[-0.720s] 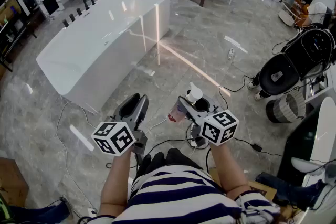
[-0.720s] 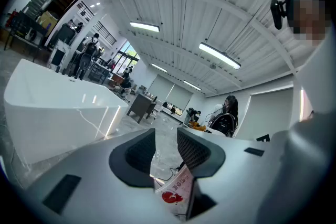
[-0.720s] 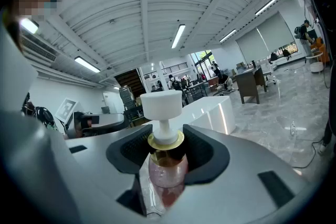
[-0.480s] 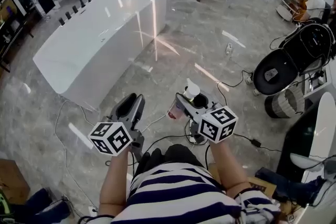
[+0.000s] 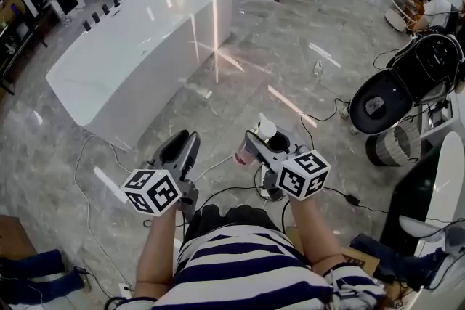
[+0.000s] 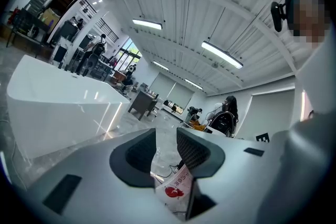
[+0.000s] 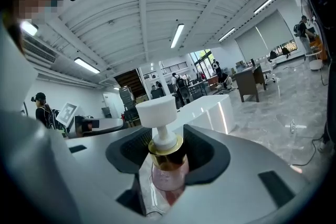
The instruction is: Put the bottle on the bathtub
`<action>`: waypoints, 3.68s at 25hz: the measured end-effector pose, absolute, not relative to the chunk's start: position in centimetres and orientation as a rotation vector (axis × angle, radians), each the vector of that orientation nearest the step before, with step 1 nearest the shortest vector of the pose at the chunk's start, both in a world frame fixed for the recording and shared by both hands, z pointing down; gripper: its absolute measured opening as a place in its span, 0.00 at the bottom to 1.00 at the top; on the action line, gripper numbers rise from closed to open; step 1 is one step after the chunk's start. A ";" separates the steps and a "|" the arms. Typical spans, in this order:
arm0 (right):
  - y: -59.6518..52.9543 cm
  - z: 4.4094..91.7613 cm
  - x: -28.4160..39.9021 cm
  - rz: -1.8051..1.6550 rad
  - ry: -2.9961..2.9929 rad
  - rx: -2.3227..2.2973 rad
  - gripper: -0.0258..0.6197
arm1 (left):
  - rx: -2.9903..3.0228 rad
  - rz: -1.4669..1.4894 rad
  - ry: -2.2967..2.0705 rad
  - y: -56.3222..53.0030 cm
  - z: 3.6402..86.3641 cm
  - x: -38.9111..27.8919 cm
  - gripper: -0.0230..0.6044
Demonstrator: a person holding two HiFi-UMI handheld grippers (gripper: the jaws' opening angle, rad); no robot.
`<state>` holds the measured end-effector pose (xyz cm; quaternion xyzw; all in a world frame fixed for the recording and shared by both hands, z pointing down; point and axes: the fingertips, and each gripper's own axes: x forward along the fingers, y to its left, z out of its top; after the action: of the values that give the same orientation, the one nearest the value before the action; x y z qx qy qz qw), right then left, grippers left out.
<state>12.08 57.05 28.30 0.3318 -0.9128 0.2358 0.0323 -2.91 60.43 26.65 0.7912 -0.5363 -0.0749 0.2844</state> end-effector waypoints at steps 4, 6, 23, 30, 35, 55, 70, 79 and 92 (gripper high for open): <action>56.8 28.5 12.9 0.736 -2.822 1.019 0.35 | 2.115 -0.202 -1.437 60.3 26.9 -2.3 0.25; 56.7 28.6 13.3 0.737 -2.827 1.016 0.35 | 2.119 -0.198 -1.441 60.2 26.9 -1.8 0.25; 55.2 28.5 14.7 0.869 -2.894 0.925 0.35 | 2.080 -0.207 -1.537 60.2 27.1 -0.5 0.25; 54.1 28.9 14.0 0.840 -2.872 0.911 0.35 | 2.077 -0.202 -1.559 59.1 27.1 -1.4 0.25; 52.5 29.7 13.7 0.854 -2.847 0.923 0.34 | 2.084 -0.197 -1.547 57.5 27.6 -1.8 0.24; 40.1 30.1 5.6 0.888 -2.809 1.016 0.34 | 2.075 -0.152 -1.489 44.8 29.3 -11.3 0.22; 32.7 30.7 3.3 0.890 -2.756 1.191 0.34 | 2.127 -0.126 -1.390 38.4 30.9 -15.2 0.22; 26.9 31.0 3.5 0.881 -2.767 1.198 0.34 | 2.107 -0.096 -1.411 32.5 31.6 -15.4 0.13; 15.8 32.0 4.5 0.831 -2.796 1.070 0.34 | 2.114 -0.053 -1.448 18.7 31.5 -12.3 0.13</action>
<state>4.51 15.75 31.96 0.3444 -0.8997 0.2675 0.0172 -12.34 18.67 31.50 0.7905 -0.5416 -0.0196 0.2852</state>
